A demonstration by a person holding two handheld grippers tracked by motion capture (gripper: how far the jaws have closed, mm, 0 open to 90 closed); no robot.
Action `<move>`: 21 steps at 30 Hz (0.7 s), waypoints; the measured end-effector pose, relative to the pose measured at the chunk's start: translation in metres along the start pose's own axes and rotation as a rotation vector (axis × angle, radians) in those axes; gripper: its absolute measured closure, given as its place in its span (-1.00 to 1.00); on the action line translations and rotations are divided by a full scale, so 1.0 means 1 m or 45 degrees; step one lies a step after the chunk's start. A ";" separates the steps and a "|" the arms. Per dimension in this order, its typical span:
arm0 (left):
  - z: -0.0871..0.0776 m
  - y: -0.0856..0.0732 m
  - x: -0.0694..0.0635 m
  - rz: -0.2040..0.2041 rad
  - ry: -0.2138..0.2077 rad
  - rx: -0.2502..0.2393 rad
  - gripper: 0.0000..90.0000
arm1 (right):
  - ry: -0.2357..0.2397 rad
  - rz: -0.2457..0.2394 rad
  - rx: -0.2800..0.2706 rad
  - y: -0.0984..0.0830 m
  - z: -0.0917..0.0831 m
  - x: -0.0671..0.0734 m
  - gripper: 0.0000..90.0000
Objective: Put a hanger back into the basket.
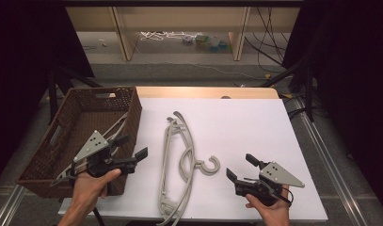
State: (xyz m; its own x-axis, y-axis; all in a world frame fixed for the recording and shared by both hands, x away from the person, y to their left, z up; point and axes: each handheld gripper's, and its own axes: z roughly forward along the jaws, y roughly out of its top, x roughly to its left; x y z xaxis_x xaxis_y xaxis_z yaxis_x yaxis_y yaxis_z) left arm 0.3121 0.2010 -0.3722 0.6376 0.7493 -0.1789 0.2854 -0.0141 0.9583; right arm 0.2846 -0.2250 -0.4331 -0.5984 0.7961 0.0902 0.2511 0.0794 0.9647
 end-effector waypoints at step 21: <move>0.027 -0.041 -0.022 0.119 0.005 0.008 -0.65 | 0.001 0.004 -0.014 0.000 -0.002 -0.001 -0.65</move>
State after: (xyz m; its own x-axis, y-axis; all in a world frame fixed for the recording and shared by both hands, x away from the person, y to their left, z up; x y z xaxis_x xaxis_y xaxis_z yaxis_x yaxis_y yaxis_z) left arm 0.3056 0.1673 -0.4133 0.6590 0.7470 -0.0877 0.2294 -0.0885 0.9693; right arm 0.2837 -0.2276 -0.4323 -0.5981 0.7959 0.0938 0.2447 0.0700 0.9671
